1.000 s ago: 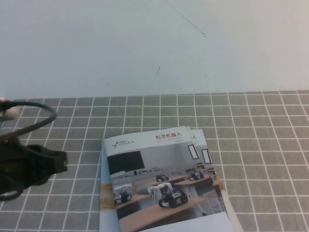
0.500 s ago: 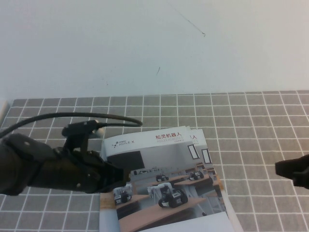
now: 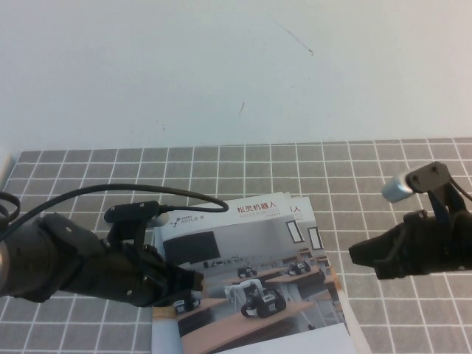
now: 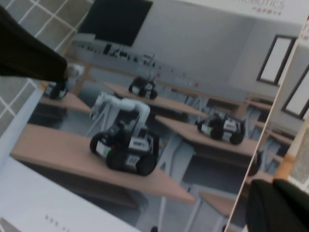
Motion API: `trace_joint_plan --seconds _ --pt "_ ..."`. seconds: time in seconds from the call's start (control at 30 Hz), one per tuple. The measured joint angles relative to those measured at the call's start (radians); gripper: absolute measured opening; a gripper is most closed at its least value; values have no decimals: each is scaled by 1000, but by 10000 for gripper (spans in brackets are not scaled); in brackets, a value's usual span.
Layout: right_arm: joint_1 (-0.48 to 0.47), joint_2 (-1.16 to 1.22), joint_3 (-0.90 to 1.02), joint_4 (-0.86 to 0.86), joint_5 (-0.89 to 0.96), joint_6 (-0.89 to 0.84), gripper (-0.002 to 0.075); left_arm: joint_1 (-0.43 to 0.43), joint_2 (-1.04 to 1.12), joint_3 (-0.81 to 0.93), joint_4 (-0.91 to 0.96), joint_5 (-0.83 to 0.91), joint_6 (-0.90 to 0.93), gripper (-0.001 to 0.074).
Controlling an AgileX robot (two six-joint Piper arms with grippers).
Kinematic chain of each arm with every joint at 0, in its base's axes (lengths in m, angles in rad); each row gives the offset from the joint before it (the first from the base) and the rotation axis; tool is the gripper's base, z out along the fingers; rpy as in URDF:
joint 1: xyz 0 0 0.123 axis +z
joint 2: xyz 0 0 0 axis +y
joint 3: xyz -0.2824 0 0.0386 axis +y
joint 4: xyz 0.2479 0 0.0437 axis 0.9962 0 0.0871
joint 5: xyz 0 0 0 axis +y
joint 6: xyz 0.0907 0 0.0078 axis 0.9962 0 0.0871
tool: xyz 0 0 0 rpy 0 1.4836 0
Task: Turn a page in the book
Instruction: Open the closed book
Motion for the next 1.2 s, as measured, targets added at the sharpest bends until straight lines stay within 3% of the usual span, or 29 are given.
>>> trace_joint_plan --seconds 0.1,0.33,0.43,1.2 --pt "0 33 -60 -21 0 51 27 0 5 0 15 -8 -10 -4" --pt "0 147 -169 -177 41 213 260 0 41 -2 8 -20 -13 -4" --pt "0 198 -192 -229 88 249 309 0 49 -5 5 -20 -16 -4" --pt "0 397 -302 -219 273 261 330 -2 55 -7 -1 -63 -9 -4"
